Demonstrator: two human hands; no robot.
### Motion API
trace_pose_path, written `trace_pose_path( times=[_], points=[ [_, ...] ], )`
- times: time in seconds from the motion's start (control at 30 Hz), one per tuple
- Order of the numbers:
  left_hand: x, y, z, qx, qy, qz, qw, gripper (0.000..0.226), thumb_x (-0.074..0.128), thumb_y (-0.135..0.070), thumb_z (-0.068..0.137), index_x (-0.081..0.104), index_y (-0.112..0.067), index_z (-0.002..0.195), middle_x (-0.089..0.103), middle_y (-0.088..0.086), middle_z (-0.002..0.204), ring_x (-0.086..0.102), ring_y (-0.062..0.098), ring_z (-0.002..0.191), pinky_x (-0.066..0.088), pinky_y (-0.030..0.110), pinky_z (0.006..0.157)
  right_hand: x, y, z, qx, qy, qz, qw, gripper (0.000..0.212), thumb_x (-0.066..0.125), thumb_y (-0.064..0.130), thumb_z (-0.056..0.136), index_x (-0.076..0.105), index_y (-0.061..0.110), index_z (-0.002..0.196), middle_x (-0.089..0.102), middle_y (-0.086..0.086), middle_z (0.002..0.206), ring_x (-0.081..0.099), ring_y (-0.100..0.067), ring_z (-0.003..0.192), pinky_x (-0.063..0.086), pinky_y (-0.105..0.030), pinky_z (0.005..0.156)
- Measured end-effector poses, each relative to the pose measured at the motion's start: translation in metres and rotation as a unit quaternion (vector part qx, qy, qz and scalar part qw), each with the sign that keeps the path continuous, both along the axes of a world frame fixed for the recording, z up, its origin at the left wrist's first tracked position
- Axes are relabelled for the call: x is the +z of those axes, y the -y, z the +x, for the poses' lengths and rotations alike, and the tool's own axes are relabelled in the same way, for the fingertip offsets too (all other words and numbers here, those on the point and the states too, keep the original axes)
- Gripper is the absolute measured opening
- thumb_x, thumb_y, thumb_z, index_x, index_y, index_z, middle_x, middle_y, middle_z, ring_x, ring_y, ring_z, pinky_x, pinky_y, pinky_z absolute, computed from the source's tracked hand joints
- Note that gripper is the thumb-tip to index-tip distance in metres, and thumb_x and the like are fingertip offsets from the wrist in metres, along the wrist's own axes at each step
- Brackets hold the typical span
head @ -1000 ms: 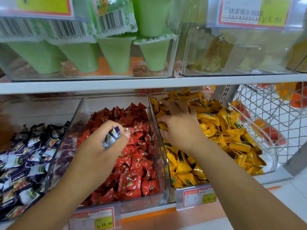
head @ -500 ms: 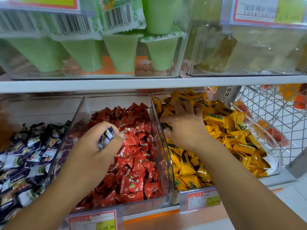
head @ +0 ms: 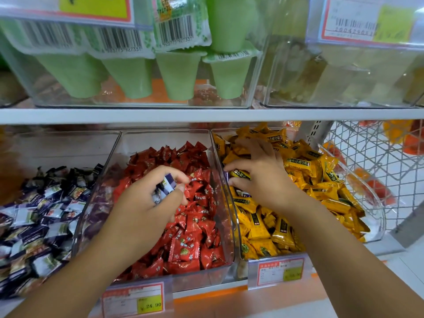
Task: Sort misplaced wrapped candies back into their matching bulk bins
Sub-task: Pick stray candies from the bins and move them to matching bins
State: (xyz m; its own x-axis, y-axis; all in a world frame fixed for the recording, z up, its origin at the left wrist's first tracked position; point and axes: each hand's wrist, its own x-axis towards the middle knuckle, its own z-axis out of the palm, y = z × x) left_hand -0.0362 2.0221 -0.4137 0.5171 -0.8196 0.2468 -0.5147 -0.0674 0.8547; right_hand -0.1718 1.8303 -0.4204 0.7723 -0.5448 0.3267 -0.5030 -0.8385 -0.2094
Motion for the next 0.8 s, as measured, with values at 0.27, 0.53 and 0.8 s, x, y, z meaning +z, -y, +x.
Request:
trace_pose_path(
  times=[0.27,0.53,0.8],
  points=[
    [-0.001,0.013,-0.020,-0.026,-0.023,0.002,0.999,0.014,0.055,-0.029,0.092,0.061,-0.041,0.091,0.051,0.012,0.062,0.045,0.018,0.052,0.038,0.030,0.050,0.012,-0.012,-0.019,0.016,0.036,0.104,0.994,0.020,0.064,0.042,0.087,0.067,0.041,0.107,0.037,0.014,0.144,0.017,-0.016,0.138,0.014,-0.035,0.110],
    [-0.005,0.019,-0.028,-0.018,-0.009,0.005,1.000,0.010,0.058,-0.032,0.090,0.061,-0.041,0.092,0.050,-0.007,0.054,0.042,0.011,0.048,0.036,0.022,0.046,0.011,-0.012,-0.021,0.043,0.028,0.129,0.990,0.015,0.064,0.044,0.086,0.068,0.043,0.101,0.041,0.020,0.143,0.009,-0.003,0.140,0.004,-0.032,0.110],
    [0.003,0.021,-0.032,-0.029,-0.005,-0.014,0.999,0.025,0.059,-0.054,0.071,0.061,-0.041,0.092,0.061,-0.020,0.076,0.055,-0.004,0.061,0.041,0.006,0.057,0.031,-0.030,-0.025,0.090,0.121,0.172,0.973,0.010,0.066,0.051,0.079,0.067,0.048,0.088,0.059,0.020,0.107,0.042,-0.010,0.117,0.031,-0.039,0.105]
  ],
)
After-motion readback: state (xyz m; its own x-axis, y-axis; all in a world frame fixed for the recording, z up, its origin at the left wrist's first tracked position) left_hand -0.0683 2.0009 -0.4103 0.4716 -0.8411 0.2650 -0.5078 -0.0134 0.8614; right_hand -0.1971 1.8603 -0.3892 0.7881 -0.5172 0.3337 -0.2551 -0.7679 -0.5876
